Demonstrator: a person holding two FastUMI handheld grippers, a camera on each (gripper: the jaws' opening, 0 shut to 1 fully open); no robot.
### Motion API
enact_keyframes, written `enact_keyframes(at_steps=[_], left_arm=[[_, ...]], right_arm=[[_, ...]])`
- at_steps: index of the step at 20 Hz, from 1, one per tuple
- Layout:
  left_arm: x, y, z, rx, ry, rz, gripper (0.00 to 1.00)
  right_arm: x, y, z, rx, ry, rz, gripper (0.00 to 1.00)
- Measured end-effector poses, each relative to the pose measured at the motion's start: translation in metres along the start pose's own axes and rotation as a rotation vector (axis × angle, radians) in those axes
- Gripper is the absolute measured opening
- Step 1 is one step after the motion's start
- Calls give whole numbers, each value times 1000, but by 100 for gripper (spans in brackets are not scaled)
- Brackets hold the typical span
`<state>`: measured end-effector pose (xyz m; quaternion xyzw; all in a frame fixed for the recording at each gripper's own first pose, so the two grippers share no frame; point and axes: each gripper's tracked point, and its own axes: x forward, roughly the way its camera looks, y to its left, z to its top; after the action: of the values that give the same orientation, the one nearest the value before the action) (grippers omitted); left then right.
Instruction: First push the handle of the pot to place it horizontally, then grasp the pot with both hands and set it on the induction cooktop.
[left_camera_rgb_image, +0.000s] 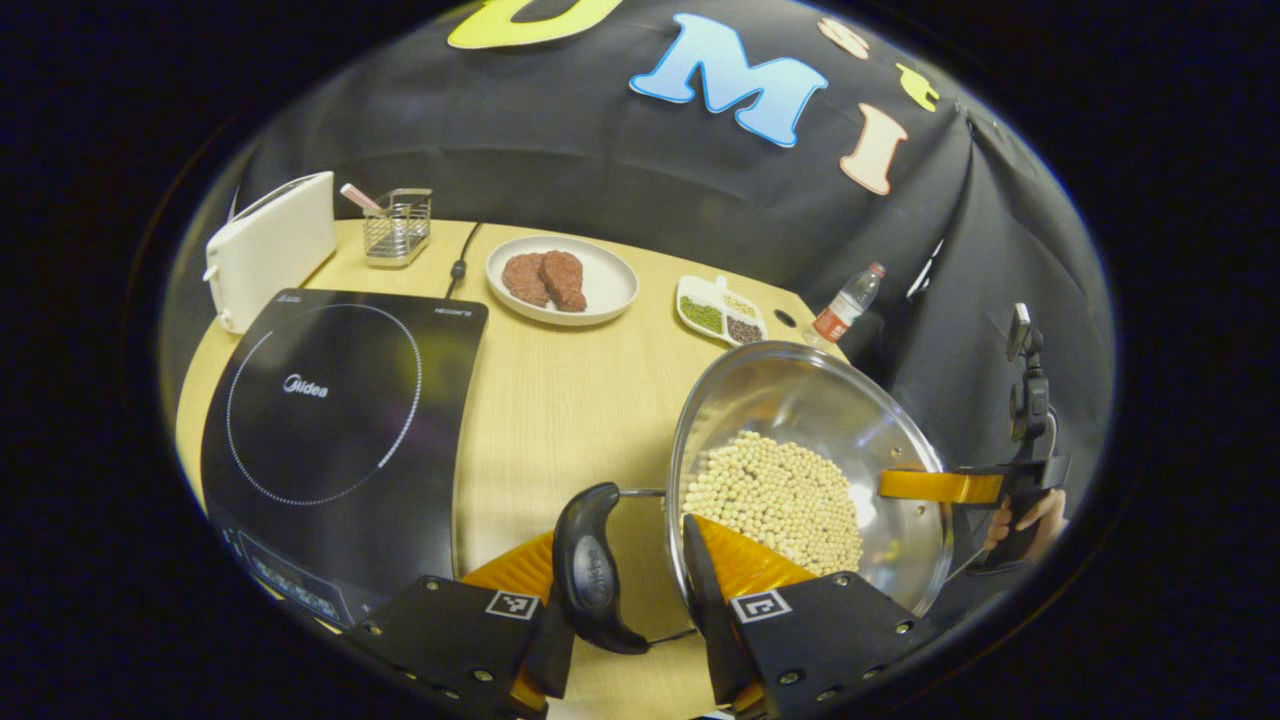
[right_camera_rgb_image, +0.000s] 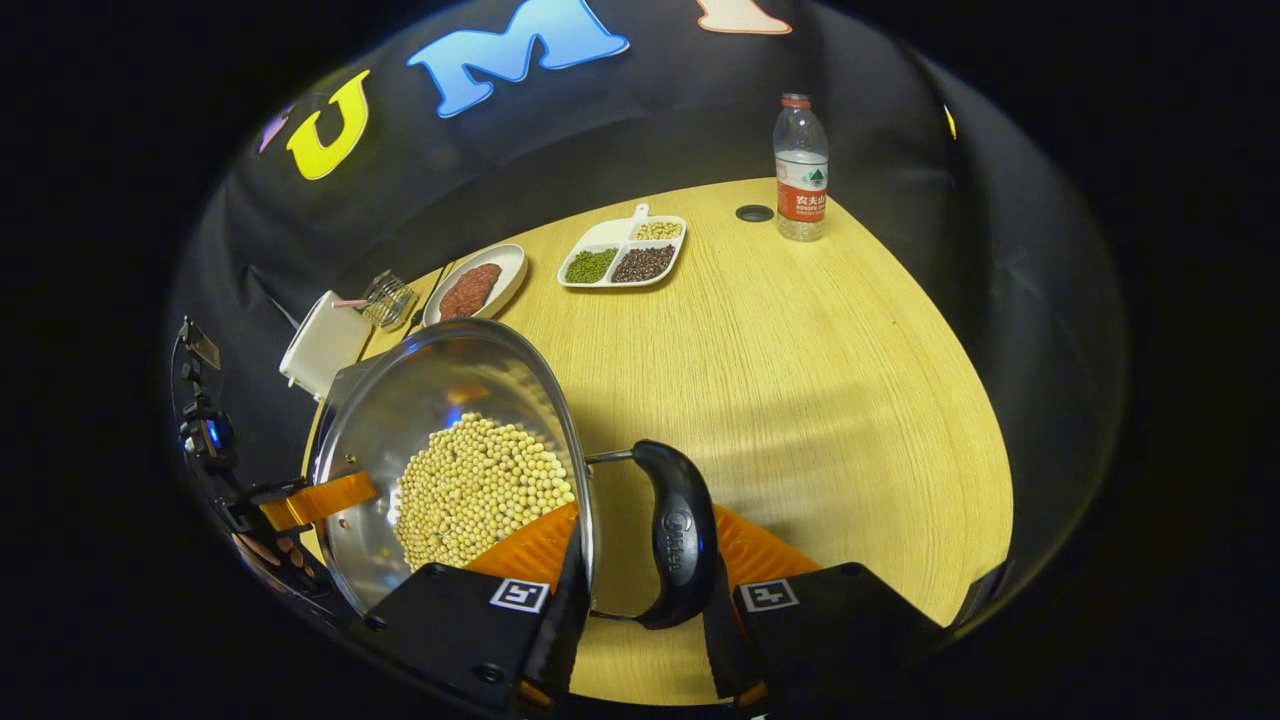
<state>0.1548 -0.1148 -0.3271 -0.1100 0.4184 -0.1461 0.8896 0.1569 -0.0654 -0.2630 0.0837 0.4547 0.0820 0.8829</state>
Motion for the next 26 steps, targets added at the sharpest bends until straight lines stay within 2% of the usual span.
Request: enact_keyframes(at_steps=[1,8,10,11,13,14,15,16,17,18,19,26], left_arm=[[-9,0,-2,-2,0,-2,54],[-64,18,0,-9,-32,-14,54],[-77,29,2,-21,-37,-16,54],[-84,33,6,-21,-48,-21,54],[-96,45,13,-15,-64,-28,54],[-102,52,14,-12,-68,-28,54],[-109,61,16,-13,-73,-24,54],[-114,71,18,-16,-76,-21,54],[-118,82,19,-21,-79,-14,54],[-120,94,20,-26,-79,-7,54],[-123,106,20,-30,-77,1,54],[-137,183,35,-63,-84,31,54]], right_arm=[[-9,3,-5,4,-1,-4,55],[-44,47,-19,3,-29,-12,55],[-53,62,-21,5,-46,-25,51],[-58,70,-22,9,-54,-28,54],[-62,89,-25,12,-59,-26,55],[-61,99,-26,12,-59,-21,52],[-61,109,-27,9,-56,-12,54],[-57,119,-27,3,-55,-4,51],[-54,129,-28,-2,-53,2,55],[-50,139,-28,-9,-49,8,51],[-44,150,-29,-16,-46,13,55],[-15,221,-23,-48,-25,56,54]])
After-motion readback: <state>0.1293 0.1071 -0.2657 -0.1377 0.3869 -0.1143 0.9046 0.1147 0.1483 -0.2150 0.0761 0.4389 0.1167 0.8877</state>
